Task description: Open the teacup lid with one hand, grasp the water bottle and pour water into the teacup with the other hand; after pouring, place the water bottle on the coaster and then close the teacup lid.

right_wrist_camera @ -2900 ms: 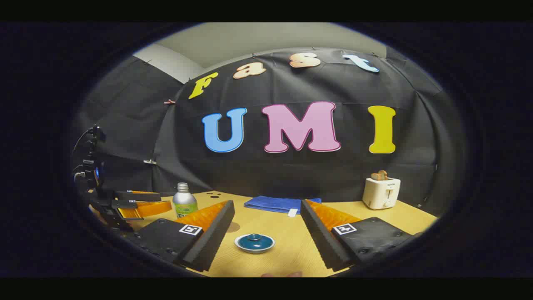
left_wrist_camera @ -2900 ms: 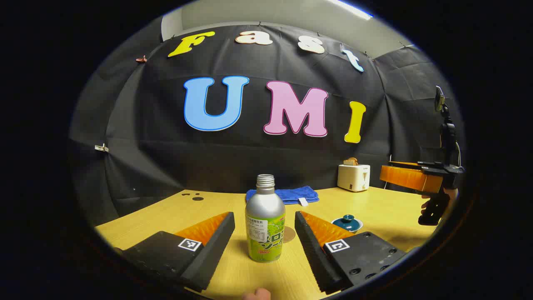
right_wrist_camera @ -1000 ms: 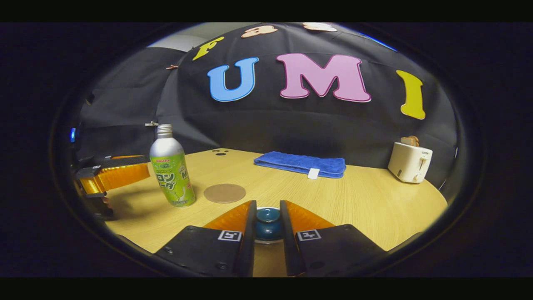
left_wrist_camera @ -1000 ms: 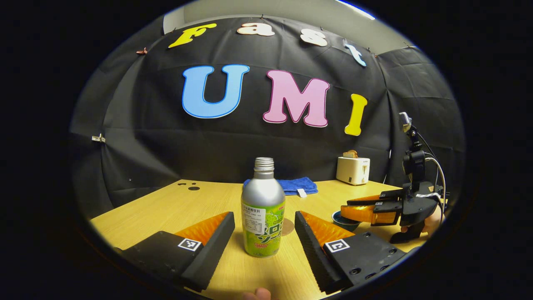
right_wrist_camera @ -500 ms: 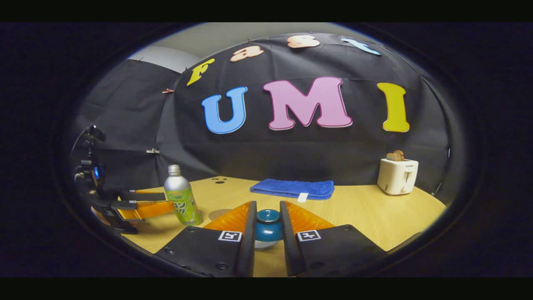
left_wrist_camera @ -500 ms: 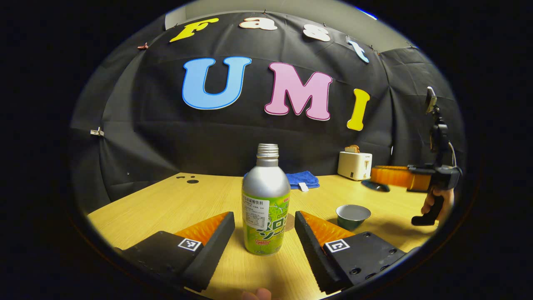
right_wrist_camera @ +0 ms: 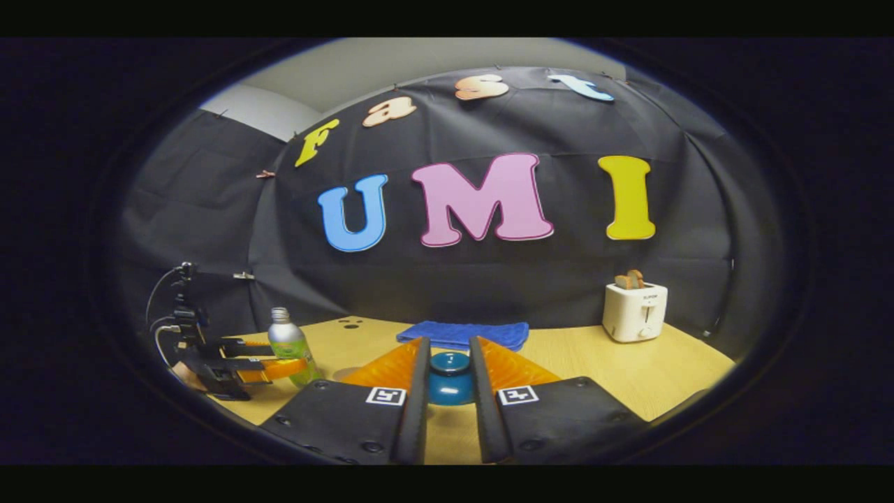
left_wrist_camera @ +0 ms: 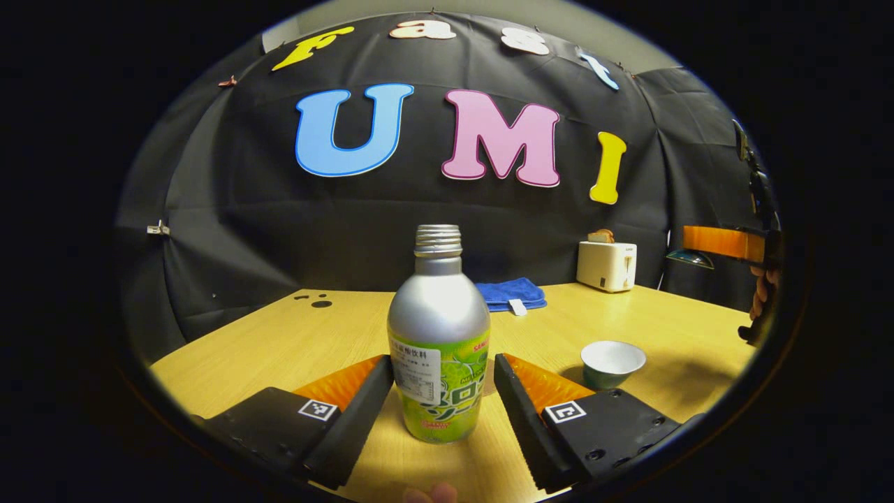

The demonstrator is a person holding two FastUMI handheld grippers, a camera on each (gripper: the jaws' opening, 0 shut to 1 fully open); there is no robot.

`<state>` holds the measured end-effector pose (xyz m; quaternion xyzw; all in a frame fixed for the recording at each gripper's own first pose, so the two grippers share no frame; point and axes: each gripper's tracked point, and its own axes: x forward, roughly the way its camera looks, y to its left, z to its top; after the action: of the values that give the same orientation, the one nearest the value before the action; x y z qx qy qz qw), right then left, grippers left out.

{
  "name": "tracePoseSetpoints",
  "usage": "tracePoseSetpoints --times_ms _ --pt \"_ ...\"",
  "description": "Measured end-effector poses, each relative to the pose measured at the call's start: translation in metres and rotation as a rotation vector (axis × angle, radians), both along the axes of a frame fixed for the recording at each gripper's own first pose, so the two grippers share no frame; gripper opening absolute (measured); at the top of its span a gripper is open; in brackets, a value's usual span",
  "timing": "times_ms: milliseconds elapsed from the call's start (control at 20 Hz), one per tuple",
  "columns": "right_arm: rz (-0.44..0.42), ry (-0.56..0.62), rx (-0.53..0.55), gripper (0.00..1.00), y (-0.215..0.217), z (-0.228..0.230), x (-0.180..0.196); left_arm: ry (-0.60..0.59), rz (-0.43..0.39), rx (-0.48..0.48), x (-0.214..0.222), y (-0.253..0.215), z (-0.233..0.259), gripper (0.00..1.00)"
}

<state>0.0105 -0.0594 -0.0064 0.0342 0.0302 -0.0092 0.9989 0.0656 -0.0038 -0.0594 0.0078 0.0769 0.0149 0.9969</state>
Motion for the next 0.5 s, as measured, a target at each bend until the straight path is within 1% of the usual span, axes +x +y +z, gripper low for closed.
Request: tracePoseSetpoints --times_ms 150,200,250,300,350,400,500 --pt "-0.006 0.006 0.013 0.34 -0.007 -0.001 -0.001 -0.002 0.008 0.023 0.012 0.002 0.000 0.92" --pt "-0.005 0.008 0.018 0.33 -0.009 -0.001 -0.001 -0.001 0.008 0.029 0.012 0.001 -0.001 0.90" --pt "-0.002 0.005 0.023 0.34 -0.011 0.001 -0.003 -0.001 0.001 0.031 0.012 0.000 0.000 0.83" --pt "-0.001 0.006 0.028 0.39 -0.013 0.001 -0.004 0.000 -0.012 0.048 0.012 -0.002 -0.002 0.83" --pt "-0.002 0.008 0.032 0.34 -0.016 0.002 -0.005 0.003 -0.026 0.087 0.012 -0.005 -0.002 0.82" --pt "-0.007 0.012 0.032 0.34 -0.019 0.000 -0.005 0.011 -0.030 0.137 0.012 -0.005 -0.001 0.81" --pt "-0.022 0.026 0.027 0.33 -0.027 -0.003 -0.005 0.026 -0.019 0.285 0.012 0.001 0.001 0.81"
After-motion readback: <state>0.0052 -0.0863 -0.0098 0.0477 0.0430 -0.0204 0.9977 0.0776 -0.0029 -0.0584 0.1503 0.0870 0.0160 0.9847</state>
